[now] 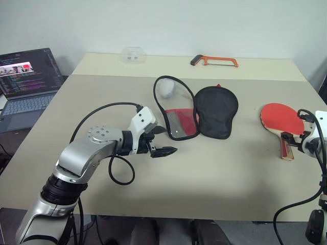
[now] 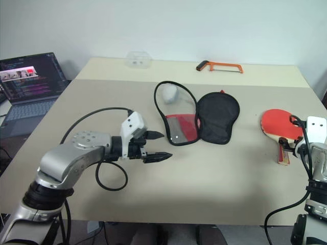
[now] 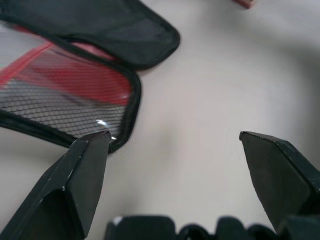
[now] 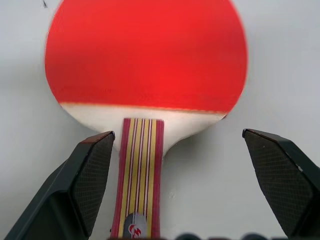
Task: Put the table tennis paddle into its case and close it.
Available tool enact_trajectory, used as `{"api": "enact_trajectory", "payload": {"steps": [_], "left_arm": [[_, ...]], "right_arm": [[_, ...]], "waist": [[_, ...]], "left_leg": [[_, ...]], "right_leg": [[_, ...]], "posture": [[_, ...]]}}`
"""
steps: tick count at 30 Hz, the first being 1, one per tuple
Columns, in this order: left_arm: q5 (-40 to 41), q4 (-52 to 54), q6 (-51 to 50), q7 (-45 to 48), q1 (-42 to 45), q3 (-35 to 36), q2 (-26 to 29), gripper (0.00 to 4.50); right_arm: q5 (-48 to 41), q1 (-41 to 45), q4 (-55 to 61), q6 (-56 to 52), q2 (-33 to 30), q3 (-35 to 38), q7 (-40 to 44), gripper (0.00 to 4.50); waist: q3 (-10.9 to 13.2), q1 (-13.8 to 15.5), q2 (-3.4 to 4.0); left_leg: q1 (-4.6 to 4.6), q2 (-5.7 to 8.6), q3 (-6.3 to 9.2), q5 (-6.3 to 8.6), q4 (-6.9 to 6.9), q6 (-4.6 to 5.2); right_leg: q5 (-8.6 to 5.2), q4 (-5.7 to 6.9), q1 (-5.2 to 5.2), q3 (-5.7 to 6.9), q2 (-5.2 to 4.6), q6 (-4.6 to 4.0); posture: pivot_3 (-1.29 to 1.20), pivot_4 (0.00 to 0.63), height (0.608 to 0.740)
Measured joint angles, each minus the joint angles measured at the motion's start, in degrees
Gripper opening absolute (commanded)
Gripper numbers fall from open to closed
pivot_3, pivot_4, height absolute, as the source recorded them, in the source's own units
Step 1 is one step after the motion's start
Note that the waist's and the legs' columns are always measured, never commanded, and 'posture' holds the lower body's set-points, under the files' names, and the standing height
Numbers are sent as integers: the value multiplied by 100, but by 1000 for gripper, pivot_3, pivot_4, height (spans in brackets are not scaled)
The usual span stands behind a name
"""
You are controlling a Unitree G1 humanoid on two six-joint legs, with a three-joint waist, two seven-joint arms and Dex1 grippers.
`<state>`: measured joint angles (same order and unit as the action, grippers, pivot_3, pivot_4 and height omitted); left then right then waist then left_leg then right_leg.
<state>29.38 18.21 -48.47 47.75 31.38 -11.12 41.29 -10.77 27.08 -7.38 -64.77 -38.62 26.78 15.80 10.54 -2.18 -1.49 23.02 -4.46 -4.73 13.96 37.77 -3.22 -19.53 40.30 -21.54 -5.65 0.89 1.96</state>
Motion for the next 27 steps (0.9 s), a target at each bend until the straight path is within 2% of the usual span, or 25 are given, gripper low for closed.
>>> {"api": "enact_trajectory", "payload": {"steps": [13, 17, 25, 27], "left_arm": [[-191, -18, -12, 15, 50, -33, -126, 4488], [-241, -18, -24, -69, 50, -33, -140, 4500], [-307, -20, -108, -195, 52, -32, -200, 4500], [-316, -20, -110, -207, 52, -28, -198, 4500]], "right_arm": [[-174, 186, -667, 404, 128, -318, 164, 4500], [-173, 242, -696, 545, 284, -335, 64, 3664], [-148, 426, -894, 841, 542, -393, -209, 1193], [-137, 474, -904, 860, 588, -430, -281, 1103]], "waist": [[-2, -81, -4], [-6, -130, -11], [-18, -193, -29], [-19, -220, -31]], "left_leg": [[-3, -3, 4, 0, 2, 0], [-7, -5, 7, 0, 3, 0], [-10, -6, 6, 0, 4, 0], [-10, -6, 7, 0, 4, 0]], "right_leg": [[4, -4, 9, 0, 0, 6], [5, -5, 12, -1, 2, 7], [7, -5, 13, -4, 3, 10], [7, -5, 14, -4, 3, 10]], "posture": [[0, 150, 740], [0, 150, 740], [0, 150, 740], [0, 150, 740]]}}
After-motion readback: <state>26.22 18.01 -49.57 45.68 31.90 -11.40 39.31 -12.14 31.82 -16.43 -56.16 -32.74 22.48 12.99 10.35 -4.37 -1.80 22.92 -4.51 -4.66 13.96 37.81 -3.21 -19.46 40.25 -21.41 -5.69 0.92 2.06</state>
